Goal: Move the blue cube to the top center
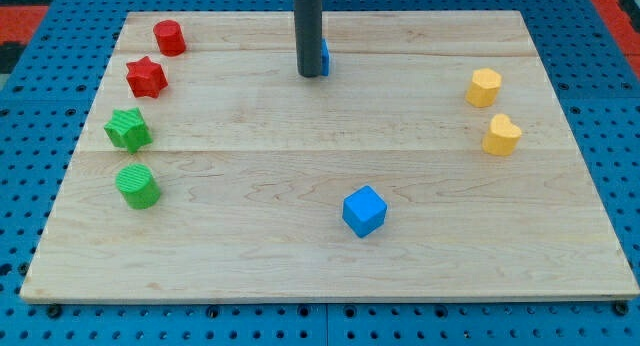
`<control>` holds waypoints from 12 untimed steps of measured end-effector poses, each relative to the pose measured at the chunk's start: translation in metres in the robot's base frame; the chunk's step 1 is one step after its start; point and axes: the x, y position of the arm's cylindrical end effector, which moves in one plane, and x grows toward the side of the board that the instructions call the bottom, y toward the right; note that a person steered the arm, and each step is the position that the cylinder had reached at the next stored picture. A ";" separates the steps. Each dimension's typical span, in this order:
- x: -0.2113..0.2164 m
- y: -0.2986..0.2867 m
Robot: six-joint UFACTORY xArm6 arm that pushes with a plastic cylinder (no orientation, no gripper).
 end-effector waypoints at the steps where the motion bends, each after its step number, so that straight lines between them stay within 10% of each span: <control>1: -0.033 0.000; 5: 0.290 0.120; 7: 0.163 0.020; 12: 0.108 -0.039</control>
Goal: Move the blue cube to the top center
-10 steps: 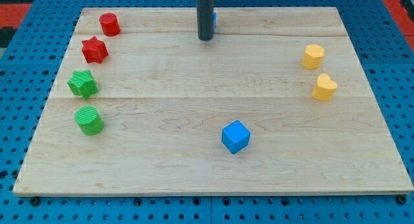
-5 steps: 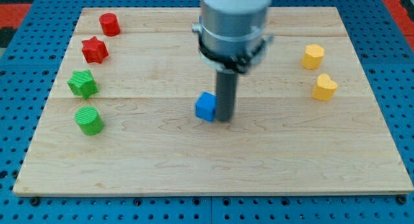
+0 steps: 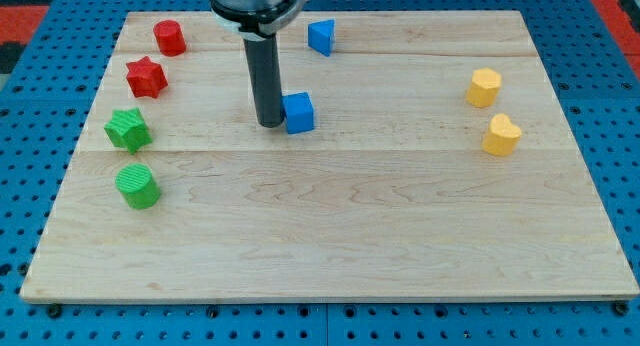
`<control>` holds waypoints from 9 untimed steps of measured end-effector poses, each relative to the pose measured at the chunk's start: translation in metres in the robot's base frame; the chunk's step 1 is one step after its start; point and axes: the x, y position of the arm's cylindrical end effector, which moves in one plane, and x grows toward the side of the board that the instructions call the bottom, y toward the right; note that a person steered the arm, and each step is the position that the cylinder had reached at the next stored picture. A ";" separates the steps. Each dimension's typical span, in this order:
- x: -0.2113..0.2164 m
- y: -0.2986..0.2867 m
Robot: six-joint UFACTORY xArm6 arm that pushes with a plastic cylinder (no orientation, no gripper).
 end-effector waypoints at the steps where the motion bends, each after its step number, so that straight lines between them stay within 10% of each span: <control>1: -0.005 0.024; 4: -0.099 0.070; 6: -0.045 0.086; 9: -0.141 0.107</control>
